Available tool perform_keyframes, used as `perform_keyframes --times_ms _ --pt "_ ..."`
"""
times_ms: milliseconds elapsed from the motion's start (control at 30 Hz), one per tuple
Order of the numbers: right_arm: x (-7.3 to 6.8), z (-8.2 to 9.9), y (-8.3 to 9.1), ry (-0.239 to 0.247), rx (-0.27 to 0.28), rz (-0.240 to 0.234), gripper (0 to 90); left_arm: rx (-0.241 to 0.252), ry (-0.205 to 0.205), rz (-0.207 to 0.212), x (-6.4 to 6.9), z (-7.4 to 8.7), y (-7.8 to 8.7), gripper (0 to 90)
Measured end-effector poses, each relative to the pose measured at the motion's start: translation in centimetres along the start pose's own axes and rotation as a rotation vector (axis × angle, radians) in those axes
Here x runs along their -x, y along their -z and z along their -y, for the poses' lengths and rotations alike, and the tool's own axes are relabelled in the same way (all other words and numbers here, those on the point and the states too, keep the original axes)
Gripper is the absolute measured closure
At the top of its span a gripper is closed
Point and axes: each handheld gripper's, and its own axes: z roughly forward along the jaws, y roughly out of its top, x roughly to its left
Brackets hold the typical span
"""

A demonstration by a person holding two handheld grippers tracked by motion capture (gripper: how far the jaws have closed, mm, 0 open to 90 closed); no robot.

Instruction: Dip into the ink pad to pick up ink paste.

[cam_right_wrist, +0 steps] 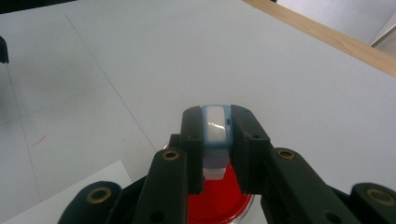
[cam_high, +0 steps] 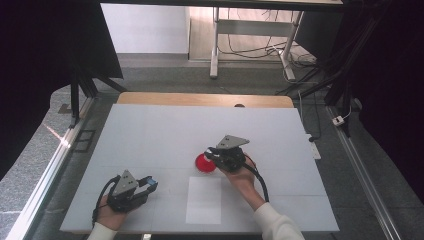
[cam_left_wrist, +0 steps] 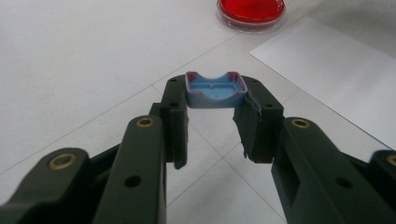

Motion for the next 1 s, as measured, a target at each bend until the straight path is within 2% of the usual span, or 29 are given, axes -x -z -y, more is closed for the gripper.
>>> perform_keyframes --times_ms 533,1000 --pt "-0.4 0.5 -1.4 0.033 -0.082 -0.018 75.1 -0.003 -0.001 0.005 0.0 0.0 0.0 65.2" --pt "-0.4 0.6 -1.5 0.027 -0.082 -0.017 75.1 -0.004 -0.001 0.008 0.0 0.0 0.0 65.1"
